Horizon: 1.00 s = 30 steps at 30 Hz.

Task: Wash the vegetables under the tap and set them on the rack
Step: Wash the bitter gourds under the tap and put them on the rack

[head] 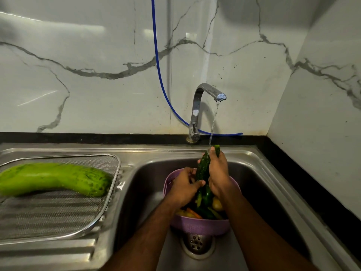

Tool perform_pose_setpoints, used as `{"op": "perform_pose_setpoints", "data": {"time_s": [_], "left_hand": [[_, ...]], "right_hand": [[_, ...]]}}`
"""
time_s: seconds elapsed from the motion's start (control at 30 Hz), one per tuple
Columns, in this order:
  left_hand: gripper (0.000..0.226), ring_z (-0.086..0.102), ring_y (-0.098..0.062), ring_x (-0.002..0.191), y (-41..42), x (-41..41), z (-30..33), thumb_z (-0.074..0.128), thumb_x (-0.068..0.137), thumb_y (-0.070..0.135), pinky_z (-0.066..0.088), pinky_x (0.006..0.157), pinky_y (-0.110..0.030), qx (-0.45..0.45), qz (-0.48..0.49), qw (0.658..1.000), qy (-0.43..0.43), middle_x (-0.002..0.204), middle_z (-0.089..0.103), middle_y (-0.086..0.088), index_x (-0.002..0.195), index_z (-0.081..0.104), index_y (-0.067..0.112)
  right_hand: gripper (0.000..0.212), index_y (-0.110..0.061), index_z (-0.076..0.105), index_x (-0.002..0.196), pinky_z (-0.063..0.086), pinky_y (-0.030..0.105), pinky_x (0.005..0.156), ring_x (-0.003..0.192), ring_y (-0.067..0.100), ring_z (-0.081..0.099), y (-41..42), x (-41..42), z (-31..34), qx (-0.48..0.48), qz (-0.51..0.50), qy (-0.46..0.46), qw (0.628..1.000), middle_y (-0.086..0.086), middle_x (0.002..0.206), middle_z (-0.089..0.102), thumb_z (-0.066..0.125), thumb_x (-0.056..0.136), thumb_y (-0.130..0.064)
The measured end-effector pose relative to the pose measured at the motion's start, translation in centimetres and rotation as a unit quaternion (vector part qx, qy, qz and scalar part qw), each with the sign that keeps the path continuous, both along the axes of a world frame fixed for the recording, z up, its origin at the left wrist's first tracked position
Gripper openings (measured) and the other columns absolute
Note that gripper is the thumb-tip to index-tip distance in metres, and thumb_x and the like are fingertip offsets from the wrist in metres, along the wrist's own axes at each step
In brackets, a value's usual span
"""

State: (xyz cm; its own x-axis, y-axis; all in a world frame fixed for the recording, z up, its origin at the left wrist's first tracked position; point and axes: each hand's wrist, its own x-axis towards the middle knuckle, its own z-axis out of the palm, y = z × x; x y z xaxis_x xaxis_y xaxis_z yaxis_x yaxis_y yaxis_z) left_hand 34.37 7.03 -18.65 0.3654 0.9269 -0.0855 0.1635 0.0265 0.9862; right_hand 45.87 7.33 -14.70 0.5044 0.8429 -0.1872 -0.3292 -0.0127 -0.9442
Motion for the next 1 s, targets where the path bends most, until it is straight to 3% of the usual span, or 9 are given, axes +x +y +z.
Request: {"op": "perform_pose_setpoints", "data": {"time_s": [0.1, 0.27, 0.4, 0.53, 0.63, 0.73, 0.87, 1.0], "left_hand": [[0.038, 0.07, -0.019, 0.101, 0.2, 0.1, -0.4, 0.078, 0.083, 0.018, 0.059, 0.09, -0.046, 0.009, -0.013, 1.0, 0.021, 0.108, 0.072, -0.004, 0.116, 0.06, 0.023], [0.042, 0.07, -0.016, 0.1, 0.1, 0.0, -0.3, 0.08, 0.082, 0.018, 0.059, 0.089, -0.044, 0.036, -0.038, 0.998, 0.028, 0.107, 0.072, 0.002, 0.118, 0.061, 0.029], [0.052, 0.068, -0.015, 0.102, 0.1, -0.3, -0.4, 0.083, 0.077, 0.016, 0.059, 0.088, -0.042, 0.045, -0.018, 0.998, 0.04, 0.11, 0.069, 0.001, 0.123, 0.058, 0.021], [0.048, 0.071, -0.019, 0.096, 0.0, -0.6, -0.3, 0.083, 0.078, 0.011, 0.063, 0.073, -0.042, 0.029, -0.002, 0.999, 0.032, 0.108, 0.069, -0.001, 0.117, 0.057, 0.02], [0.048, 0.072, -0.021, 0.09, 0.0, -0.6, -0.1, 0.082, 0.078, 0.009, 0.061, 0.059, -0.035, 0.033, 0.007, 0.999, 0.031, 0.104, 0.069, -0.002, 0.117, 0.057, 0.019], [0.046, 0.072, -0.019, 0.088, -0.3, -0.7, 0.3, 0.082, 0.077, 0.007, 0.056, 0.053, -0.026, 0.051, 0.0, 0.998, 0.035, 0.102, 0.07, -0.001, 0.113, 0.057, 0.019], [0.038, 0.073, -0.019, 0.091, -0.6, -1.0, 0.3, 0.075, 0.085, 0.007, 0.055, 0.054, -0.027, -0.001, -0.06, 0.998, -0.022, 0.106, 0.074, -0.004, 0.118, 0.063, 0.021], [0.027, 0.067, -0.04, 0.1, -0.9, -1.2, 0.5, 0.064, 0.094, 0.019, 0.052, 0.086, -0.048, -0.121, -0.116, 0.973, -0.159, 0.116, 0.069, -0.024, 0.119, 0.068, 0.009]], "right_hand": [[0.05, -0.014, 0.06, 0.127, 0.057, 0.038, 0.068, 0.086, 0.024, 0.071, 0.0, 0.4, 0.2, -0.008, -0.02, 0.047, 0.999, 0.013, 0.109, 0.07, 0.043, 0.105, -0.056], [0.063, -0.01, 0.067, 0.115, 0.059, 0.046, 0.084, 0.079, 0.025, 0.07, -0.1, 0.8, 0.3, -0.009, 0.0, 0.08, 0.997, 0.011, 0.092, 0.073, 0.039, 0.102, -0.065], [0.048, -0.014, 0.065, 0.124, 0.057, 0.04, 0.081, 0.087, 0.023, 0.067, -0.4, 0.5, 0.7, 0.013, 0.021, 0.103, 0.994, 0.011, 0.101, 0.07, 0.042, 0.107, -0.051], [0.034, -0.021, 0.056, 0.141, 0.055, 0.038, 0.085, 0.108, 0.027, 0.066, -0.3, 0.2, 0.3, 0.041, 0.033, 0.058, 0.997, 0.013, 0.125, 0.065, 0.045, 0.11, -0.026], [0.031, -0.024, 0.058, 0.138, 0.056, 0.042, 0.093, 0.116, 0.029, 0.064, -0.3, 0.0, 0.2, 0.045, 0.039, 0.043, 0.997, 0.013, 0.13, 0.063, 0.048, 0.108, -0.022], [0.022, -0.022, 0.066, 0.12, 0.056, 0.039, 0.085, 0.104, 0.025, 0.067, -0.3, 0.0, 0.7, 0.034, 0.012, 0.039, 0.999, 0.011, 0.117, 0.067, 0.051, 0.107, -0.033], [0.034, -0.014, 0.068, 0.095, 0.053, 0.036, 0.074, 0.073, 0.018, 0.062, -0.8, 1.1, 1.0, 0.023, 0.027, 0.092, 0.995, 0.005, 0.082, 0.064, 0.066, 0.096, -0.047], [0.025, -0.016, 0.064, 0.089, 0.05, 0.034, 0.074, 0.066, 0.016, 0.06, -1.7, 1.8, 1.6, 0.069, 0.141, 0.164, 0.974, 0.002, 0.076, 0.062, 0.069, 0.094, -0.04]]}}
